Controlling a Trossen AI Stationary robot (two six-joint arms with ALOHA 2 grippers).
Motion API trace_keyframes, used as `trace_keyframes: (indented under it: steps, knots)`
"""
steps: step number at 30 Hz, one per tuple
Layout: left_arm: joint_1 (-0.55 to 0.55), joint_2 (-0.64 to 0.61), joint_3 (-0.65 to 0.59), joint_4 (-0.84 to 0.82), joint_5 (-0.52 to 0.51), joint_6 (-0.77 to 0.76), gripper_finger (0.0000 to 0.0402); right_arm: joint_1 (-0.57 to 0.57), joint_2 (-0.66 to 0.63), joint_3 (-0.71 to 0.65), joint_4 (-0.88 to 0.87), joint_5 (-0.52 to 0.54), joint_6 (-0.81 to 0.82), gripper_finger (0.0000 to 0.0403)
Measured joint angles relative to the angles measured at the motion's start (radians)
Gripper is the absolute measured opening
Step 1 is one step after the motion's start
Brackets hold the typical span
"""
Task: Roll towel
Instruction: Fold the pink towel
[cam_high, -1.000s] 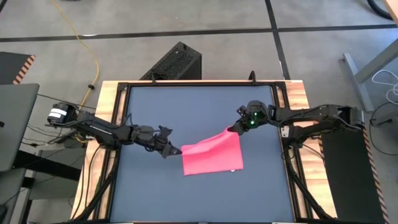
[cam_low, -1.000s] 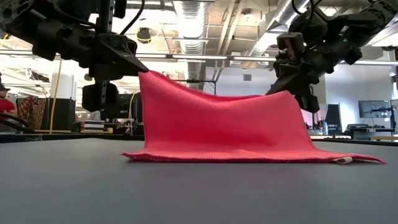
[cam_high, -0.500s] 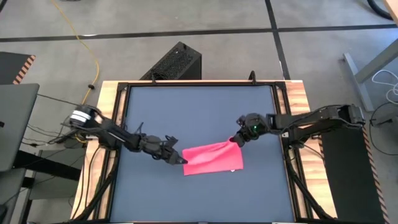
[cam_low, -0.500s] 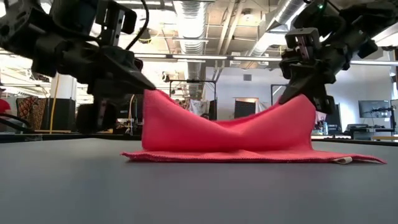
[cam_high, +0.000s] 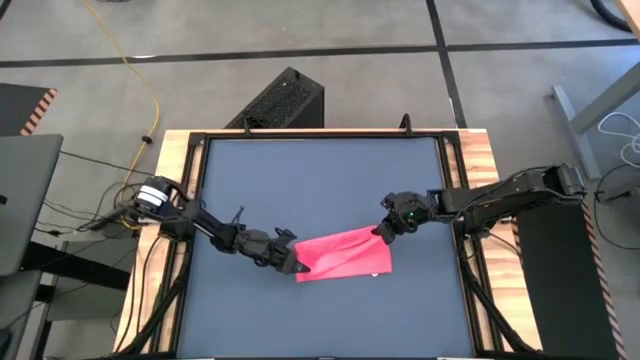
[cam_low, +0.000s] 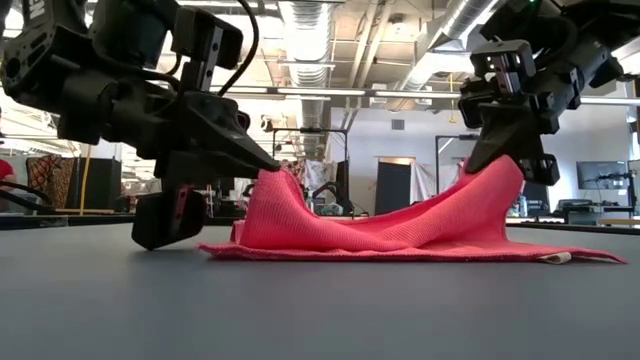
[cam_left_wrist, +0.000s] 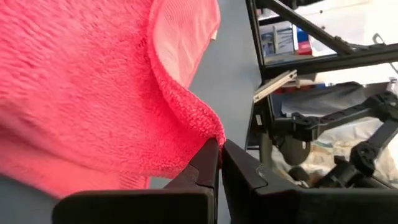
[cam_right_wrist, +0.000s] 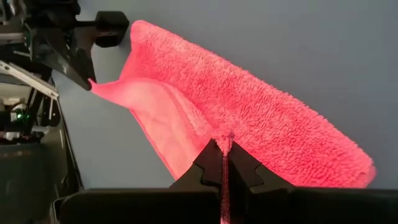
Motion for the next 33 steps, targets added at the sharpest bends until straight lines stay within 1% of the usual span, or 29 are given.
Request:
trace_keyframes:
  steps: [2, 6, 9, 11, 14, 18, 21, 24, 33]
  knots:
    - [0.003, -0.038, -0.006, -0.065, -0.028, 0.003, 0.0000, 0.000, 0.000, 0.000, 0.000, 0.002, 0.000, 0.0022]
    - [0.004, -0.151, -0.010, -0.312, -0.050, 0.023, 0.0000, -0.004, 0.000, 0.000, 0.004, 0.012, -0.008, 0.0022]
    - [0.012, -0.261, -0.010, -0.444, -0.058, 0.071, 0.0000, -0.021, 0.000, 0.000, 0.007, 0.047, -0.019, 0.0022]
    - [0.025, -0.342, -0.010, -0.536, -0.102, 0.109, 0.0000, -0.039, 0.000, 0.000, 0.009, 0.073, -0.028, 0.0022]
    - [0.065, -0.467, -0.010, -0.679, -0.152, 0.173, 0.0000, -0.077, 0.000, 0.000, 0.012, 0.086, -0.062, 0.0022]
    - [0.150, -0.583, -0.010, -0.851, -0.149, 0.241, 0.0000, -0.149, 0.000, 0.000, 0.044, 0.086, -0.100, 0.0022]
    - [0.194, -0.629, -0.010, -0.898, -0.116, 0.277, 0.0000, -0.187, 0.000, 0.000, 0.102, 0.082, -0.122, 0.0022]
    - [0.216, -0.643, -0.010, -0.902, -0.112, 0.298, 0.0000, -0.205, 0.000, 0.000, 0.132, 0.080, -0.140, 0.0022]
    - [0.225, -0.640, -0.010, -0.901, -0.109, 0.309, 0.0000, -0.214, 0.000, 0.000, 0.128, 0.077, -0.150, 0.0022]
